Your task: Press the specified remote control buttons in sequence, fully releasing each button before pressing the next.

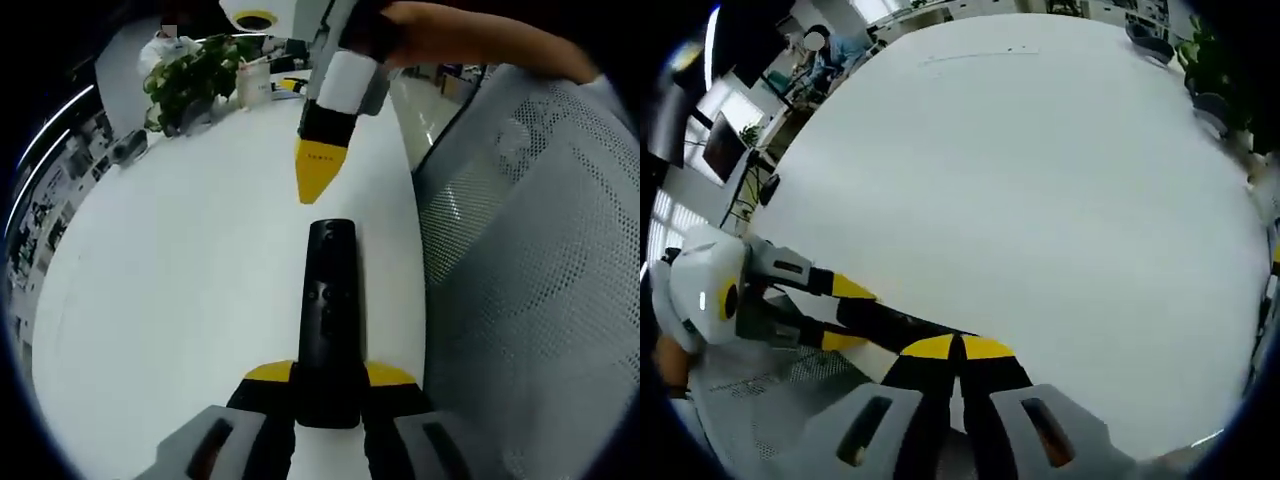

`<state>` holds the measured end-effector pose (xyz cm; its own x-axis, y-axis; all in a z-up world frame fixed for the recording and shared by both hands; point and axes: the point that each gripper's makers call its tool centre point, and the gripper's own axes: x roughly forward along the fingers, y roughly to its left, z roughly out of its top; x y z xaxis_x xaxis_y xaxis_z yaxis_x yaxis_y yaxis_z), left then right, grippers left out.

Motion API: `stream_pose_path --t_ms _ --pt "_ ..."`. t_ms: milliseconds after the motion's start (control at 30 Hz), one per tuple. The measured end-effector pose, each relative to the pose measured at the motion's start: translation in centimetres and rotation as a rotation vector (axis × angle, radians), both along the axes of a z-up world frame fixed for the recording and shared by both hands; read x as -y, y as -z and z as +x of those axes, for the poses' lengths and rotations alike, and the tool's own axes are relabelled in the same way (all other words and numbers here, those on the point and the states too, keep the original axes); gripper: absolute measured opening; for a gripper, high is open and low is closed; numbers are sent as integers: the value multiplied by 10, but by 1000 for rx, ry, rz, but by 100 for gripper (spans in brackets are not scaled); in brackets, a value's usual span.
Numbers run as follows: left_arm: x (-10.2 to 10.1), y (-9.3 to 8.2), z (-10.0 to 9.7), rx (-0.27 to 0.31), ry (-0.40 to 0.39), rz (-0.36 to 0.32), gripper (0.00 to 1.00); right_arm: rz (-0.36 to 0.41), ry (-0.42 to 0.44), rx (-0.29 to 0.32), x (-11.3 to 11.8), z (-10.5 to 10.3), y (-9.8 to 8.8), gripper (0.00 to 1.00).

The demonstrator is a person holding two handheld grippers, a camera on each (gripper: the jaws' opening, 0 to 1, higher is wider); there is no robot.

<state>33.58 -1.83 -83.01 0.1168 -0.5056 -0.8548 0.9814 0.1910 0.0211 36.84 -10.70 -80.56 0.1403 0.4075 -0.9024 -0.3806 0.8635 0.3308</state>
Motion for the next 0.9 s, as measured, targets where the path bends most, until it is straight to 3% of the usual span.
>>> stream_pose_path --t_ms 133,467,700,800,900 --pt "0 0 0 -5 3 -9 24 -10 -4 -71 1 -9 9 0" --pt "0 1 0 -14 3 -21 24 -35 -7 -92 3 -11 18 0" --pt "0 1 0 -15 6 -22 24 -29 -4 -91 1 -10 17 0" --pt "0 1 0 -16 6 -23 24 -84 -76 -24 0 -10 18 0" --pt "0 1 0 -20 3 -29 24 -90 -60 -21 -1 -10 18 0"
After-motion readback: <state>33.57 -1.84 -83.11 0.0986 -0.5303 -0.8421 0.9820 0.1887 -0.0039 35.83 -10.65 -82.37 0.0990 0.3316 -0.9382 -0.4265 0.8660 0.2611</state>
